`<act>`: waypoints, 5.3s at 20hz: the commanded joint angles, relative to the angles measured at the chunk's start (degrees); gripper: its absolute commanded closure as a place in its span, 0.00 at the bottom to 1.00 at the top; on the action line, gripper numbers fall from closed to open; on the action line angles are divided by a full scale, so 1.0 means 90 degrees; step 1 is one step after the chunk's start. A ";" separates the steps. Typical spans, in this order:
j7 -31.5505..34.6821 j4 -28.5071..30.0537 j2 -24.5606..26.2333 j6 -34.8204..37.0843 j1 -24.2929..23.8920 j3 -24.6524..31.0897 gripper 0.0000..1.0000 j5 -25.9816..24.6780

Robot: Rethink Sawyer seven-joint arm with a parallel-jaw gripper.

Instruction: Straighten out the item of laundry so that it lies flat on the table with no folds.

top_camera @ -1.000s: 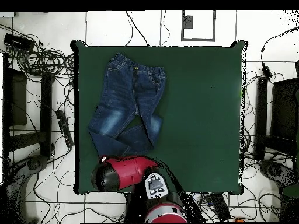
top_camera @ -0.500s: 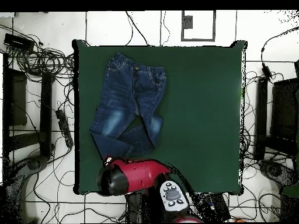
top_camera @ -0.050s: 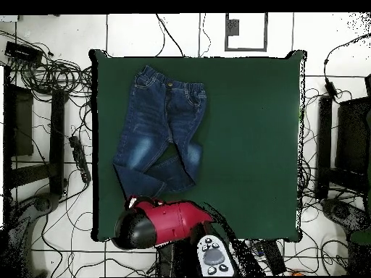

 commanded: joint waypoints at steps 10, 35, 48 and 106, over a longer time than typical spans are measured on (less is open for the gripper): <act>0.0942 0.0073 0.0471 -0.0161 0.0618 0.0434 1.00 0.0392; 0.0813 0.0969 -0.0186 0.0203 0.0099 0.1282 1.00 0.0983; 0.0836 0.1530 -0.0676 0.0283 -0.0016 0.1631 1.00 0.1423; -0.0207 0.0321 -0.0397 0.0761 -0.0534 0.0833 0.00 0.0120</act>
